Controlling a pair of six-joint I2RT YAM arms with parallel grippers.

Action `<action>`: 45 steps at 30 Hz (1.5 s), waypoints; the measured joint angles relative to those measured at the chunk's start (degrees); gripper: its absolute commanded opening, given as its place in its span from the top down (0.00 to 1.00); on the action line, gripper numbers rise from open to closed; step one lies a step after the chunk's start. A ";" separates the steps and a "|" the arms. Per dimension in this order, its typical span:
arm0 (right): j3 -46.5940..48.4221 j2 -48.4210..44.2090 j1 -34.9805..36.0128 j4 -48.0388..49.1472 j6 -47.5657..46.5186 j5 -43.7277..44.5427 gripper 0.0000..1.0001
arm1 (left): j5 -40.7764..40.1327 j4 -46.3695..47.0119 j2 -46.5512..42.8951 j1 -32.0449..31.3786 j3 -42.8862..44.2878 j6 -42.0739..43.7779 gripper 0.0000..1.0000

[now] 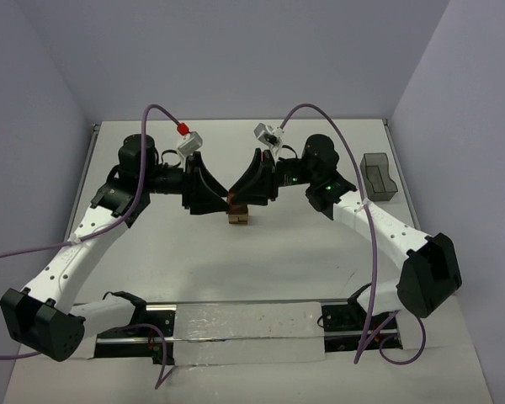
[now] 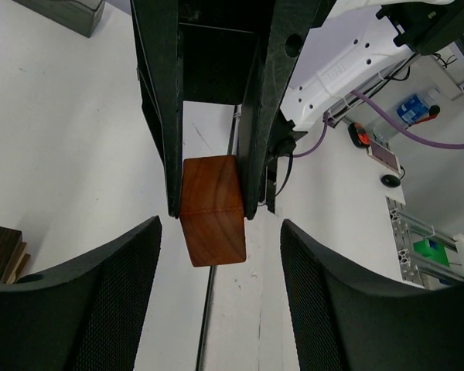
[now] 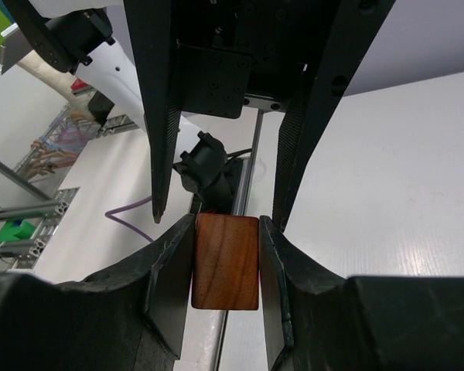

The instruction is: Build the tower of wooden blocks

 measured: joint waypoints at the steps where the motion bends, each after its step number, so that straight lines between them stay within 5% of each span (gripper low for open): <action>1: 0.13 0.18 0.09 0.01 0.01 -0.04 1.00 | -0.05 -0.08 0.07 -0.13 0.01 0.10 0.34; 21: 0.42 0.92 0.17 1.77 2.96 -0.43 1.00 | -0.32 -1.90 0.76 -0.59 0.36 1.67 0.58; 24: 0.43 1.27 0.17 2.66 3.77 -0.60 1.00 | -0.40 -2.40 0.76 -0.59 0.54 1.82 0.77; 27: 0.43 1.39 0.17 2.91 3.93 -0.66 0.85 | -0.64 -2.82 0.76 -0.59 0.56 1.80 0.95; 29: 0.43 1.40 0.17 2.91 3.93 -0.68 0.51 | -0.73 -2.87 0.76 -0.59 0.57 1.83 1.00; 31: 0.43 1.41 0.17 2.88 4.14 -0.66 0.27 | -0.97 -3.07 0.76 -0.59 0.60 2.08 1.00; 34: 0.46 1.41 0.17 2.75 4.77 -0.60 0.05 | -1.18 -3.75 0.76 -0.59 0.60 3.26 1.00; 45: 0.96 1.12 -6.45 1.07 6.30 -0.69 0.00 | -2.71 -15.64 2.32 0.18 4.91 18.84 1.00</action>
